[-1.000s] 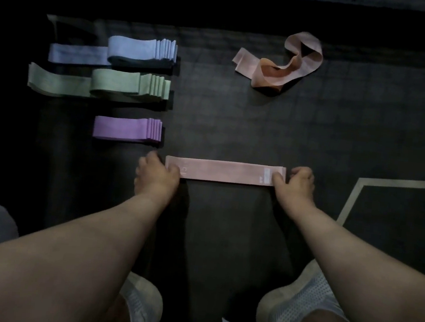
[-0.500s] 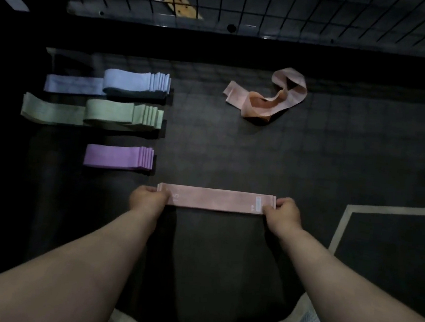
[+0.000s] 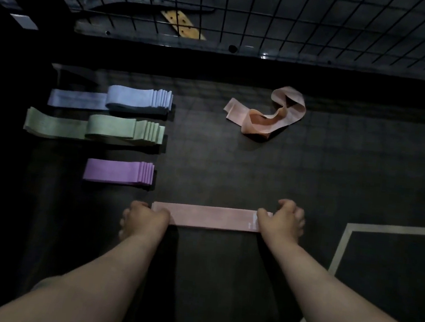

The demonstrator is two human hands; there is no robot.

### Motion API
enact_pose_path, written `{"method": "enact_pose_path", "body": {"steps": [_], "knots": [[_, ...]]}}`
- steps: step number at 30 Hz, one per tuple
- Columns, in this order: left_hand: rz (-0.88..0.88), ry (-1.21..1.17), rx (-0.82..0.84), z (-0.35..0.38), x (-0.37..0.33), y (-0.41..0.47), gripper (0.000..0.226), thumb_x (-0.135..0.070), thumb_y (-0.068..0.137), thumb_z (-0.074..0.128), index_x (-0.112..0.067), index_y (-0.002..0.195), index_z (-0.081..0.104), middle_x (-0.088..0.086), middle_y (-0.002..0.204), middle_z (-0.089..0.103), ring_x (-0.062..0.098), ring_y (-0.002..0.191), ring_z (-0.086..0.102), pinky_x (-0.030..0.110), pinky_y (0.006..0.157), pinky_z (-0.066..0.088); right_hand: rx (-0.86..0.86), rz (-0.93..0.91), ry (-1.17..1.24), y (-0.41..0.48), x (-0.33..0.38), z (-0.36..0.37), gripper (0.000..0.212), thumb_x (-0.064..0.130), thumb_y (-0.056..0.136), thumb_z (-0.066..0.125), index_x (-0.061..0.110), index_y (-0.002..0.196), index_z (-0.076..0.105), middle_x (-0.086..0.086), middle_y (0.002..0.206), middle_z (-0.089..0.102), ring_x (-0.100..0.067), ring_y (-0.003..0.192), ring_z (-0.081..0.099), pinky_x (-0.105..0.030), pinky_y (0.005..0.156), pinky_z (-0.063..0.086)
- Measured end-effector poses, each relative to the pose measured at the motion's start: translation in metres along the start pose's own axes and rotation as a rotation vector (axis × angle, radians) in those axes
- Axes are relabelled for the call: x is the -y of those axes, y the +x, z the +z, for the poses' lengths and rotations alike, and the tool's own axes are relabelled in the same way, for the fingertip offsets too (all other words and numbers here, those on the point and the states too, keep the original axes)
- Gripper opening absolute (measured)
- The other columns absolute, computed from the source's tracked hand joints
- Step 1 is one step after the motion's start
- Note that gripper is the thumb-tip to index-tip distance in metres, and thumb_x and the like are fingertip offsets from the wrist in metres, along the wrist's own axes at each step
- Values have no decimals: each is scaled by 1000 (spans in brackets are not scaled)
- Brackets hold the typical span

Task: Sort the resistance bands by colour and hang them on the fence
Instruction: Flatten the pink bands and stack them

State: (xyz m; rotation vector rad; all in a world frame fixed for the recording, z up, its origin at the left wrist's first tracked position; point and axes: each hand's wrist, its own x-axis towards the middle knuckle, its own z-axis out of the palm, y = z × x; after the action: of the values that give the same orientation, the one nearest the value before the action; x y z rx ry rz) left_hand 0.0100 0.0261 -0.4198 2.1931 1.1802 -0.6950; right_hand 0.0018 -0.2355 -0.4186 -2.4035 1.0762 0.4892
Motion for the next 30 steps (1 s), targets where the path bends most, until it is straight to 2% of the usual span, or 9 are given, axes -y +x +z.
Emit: {"method": "enact_pose_path", "body": {"steps": [4,10,13,15,17,20,23,25,30], "knots": [[234,131,-178,-1,-12,-18,54,-42,82,64,-17,129,52,13,137,45,33,130,38,41,109,29,112,-351,-167,25,52,-10,52,31,88,65,22,136,49,-11,153,22,-31,141,26,-36,115,23],[440,41,-120,3,-49,-31,47,-30,87,62,-18,130,49,9,136,41,28,131,33,38,111,23,223,-477,-248,77,159,-29,51,41,93,59,33,142,48,-5,165,0,-27,152,1,-39,122,10],[560,-23,-84,3,-66,-37,43,-27,87,62,-18,127,51,7,131,42,26,128,35,37,109,23,282,-419,-326,95,181,-31,46,41,98,51,25,141,50,-11,159,26,-28,147,23,-38,120,23],[588,-49,-61,2,-74,-42,41,-27,87,61,-19,126,52,6,128,43,26,126,36,37,109,25,264,-414,-222,101,178,-30,31,32,95,55,18,121,64,-16,140,52,-29,124,54,-36,108,42],[585,-76,-31,-2,-81,-47,40,-27,88,61,-21,126,52,5,128,43,24,126,36,36,109,25,149,-381,14,103,169,-34,11,25,86,65,21,93,71,-13,130,61,-27,105,65,-34,98,51],[606,-122,3,-9,-95,-56,38,-25,88,60,-23,125,55,4,128,46,23,127,38,33,110,23,-96,-383,290,97,164,-66,9,26,77,70,26,75,61,14,89,67,-23,100,65,-37,95,51],[677,-171,41,-21,-111,-76,36,-25,88,60,-23,123,57,2,126,48,21,126,39,31,109,25,-243,-459,440,78,164,-121,19,40,67,43,30,81,52,2,94,65,-25,93,65,-42,88,53],[751,-200,48,-32,-122,-93,34,-24,88,60,-22,121,59,1,122,49,20,123,42,31,107,28,-234,-520,416,64,166,-152,23,33,68,39,31,85,54,-1,97,65,-23,92,64,-41,86,53],[895,-297,106,-81,-154,-147,37,-32,77,57,-25,112,65,2,111,60,26,107,56,39,101,43,-91,-727,499,-12,184,-234,9,14,85,65,22,83,64,7,78,62,-4,71,58,-20,67,48]]}}
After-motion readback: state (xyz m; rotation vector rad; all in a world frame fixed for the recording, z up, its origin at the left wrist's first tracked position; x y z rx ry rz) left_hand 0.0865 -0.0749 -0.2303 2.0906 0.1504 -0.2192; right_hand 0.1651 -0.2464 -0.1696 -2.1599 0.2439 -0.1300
